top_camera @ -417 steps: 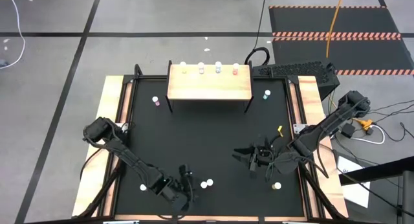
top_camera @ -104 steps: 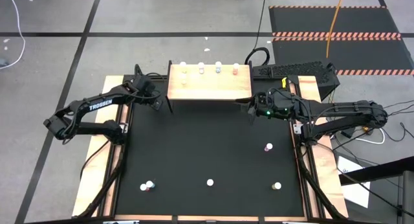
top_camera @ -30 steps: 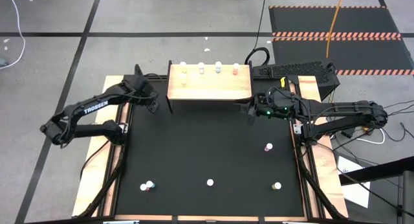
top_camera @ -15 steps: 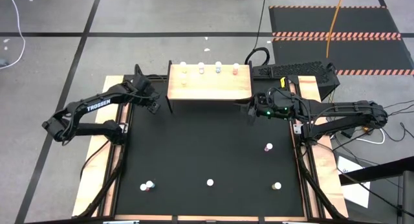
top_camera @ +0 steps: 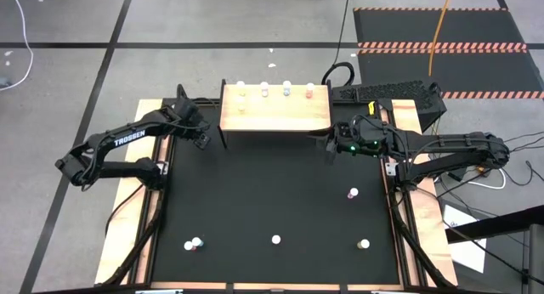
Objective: Pick and place medicine bottles onto shelf by color
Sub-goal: Put the top pink pill bottle on the shelf aligned with the other pink bottle
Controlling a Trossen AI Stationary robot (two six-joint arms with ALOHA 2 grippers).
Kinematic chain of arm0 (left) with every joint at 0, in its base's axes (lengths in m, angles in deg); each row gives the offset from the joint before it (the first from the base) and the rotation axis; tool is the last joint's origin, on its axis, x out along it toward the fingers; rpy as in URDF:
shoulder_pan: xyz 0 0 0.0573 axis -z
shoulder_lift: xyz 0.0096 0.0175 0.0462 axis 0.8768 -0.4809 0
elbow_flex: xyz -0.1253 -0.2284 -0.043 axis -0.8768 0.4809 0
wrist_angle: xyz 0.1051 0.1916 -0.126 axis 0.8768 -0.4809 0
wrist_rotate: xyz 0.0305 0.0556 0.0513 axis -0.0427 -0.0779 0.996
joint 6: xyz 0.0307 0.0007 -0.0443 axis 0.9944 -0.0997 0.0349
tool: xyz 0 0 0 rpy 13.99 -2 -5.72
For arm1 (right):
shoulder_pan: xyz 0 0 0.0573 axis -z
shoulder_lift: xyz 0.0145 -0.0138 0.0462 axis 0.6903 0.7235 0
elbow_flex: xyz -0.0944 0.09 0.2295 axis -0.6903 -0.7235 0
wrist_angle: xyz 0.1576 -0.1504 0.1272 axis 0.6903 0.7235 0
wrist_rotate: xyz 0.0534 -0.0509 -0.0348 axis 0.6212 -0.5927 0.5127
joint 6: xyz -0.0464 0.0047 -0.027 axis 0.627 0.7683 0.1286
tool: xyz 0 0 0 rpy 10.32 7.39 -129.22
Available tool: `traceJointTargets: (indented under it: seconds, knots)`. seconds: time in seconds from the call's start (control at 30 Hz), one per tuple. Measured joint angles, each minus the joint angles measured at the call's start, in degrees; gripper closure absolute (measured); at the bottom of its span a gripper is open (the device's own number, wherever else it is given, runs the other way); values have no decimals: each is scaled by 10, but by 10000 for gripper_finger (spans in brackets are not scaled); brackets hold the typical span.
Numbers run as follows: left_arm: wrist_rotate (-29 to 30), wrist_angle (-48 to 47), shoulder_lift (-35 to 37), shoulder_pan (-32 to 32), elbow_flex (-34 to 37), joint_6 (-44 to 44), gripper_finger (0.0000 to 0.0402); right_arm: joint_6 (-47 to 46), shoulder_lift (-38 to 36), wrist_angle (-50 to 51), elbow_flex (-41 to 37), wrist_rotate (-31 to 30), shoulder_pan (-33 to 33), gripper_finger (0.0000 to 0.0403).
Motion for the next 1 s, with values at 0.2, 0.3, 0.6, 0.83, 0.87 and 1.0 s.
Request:
traceJointTargets:
  seconds: [0.2,0.3,0.6,0.83,0.87,1.0]
  knots:
    - [0,5,0,0,3,0,176,0,0,0,0,0,0,280]
    - [0,2,0,0,7,0,176,-1,0,0,0,0,0,280]
    - [0,5,0,0,7,0,176,-10,0,0,0,0,-1,280]
    - [0,4,0,0,7,0,176,-9,0,0,0,0,-1,280]
    - [0,4,0,0,7,0,176,-10,0,0,0,0,-1,280]
    - [-2,2,0,0,7,0,176,-10,0,0,0,0,-1,280]
